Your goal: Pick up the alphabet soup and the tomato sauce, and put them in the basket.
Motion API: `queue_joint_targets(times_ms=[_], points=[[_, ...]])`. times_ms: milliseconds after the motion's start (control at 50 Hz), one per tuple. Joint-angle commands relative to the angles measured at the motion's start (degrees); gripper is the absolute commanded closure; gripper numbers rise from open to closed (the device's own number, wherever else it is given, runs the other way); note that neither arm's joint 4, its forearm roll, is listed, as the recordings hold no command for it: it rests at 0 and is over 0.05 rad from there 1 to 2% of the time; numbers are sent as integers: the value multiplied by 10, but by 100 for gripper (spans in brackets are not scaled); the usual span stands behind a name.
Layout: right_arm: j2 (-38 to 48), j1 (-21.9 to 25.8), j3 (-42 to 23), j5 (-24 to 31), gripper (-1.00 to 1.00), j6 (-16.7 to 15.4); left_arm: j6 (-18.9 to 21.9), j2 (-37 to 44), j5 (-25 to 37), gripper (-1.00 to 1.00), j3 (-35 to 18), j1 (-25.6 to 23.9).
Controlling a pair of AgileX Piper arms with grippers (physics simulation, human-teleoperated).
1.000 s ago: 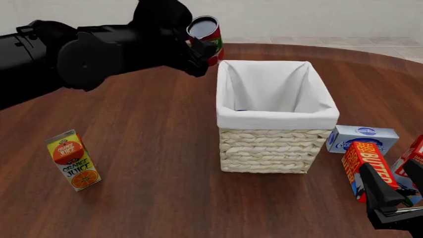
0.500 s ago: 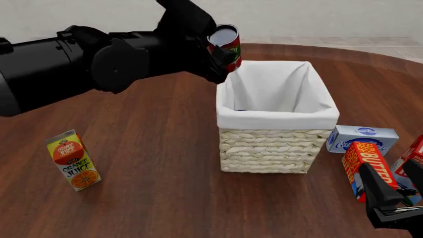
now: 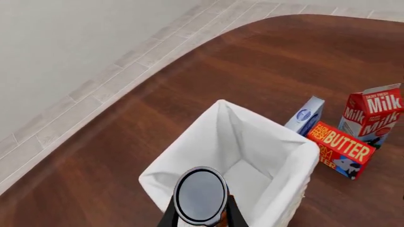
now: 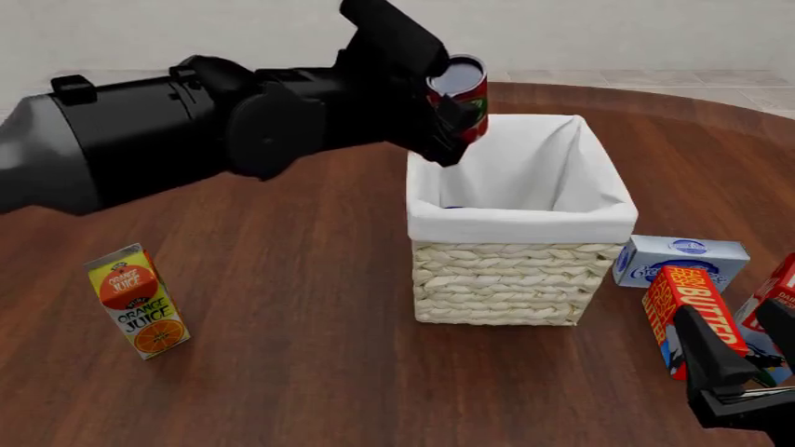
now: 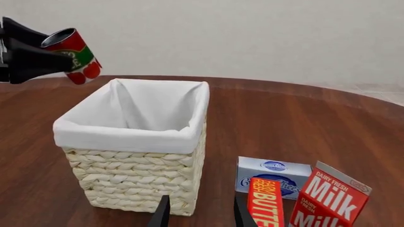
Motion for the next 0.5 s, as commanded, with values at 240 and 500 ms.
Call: queue_joint_targets(times_ms=[240, 500], points=[[11, 5, 0, -6, -100, 2, 13, 46, 2, 100, -36, -12], [21, 6, 0, -12, -100, 8, 25, 81, 20, 100, -72, -10]])
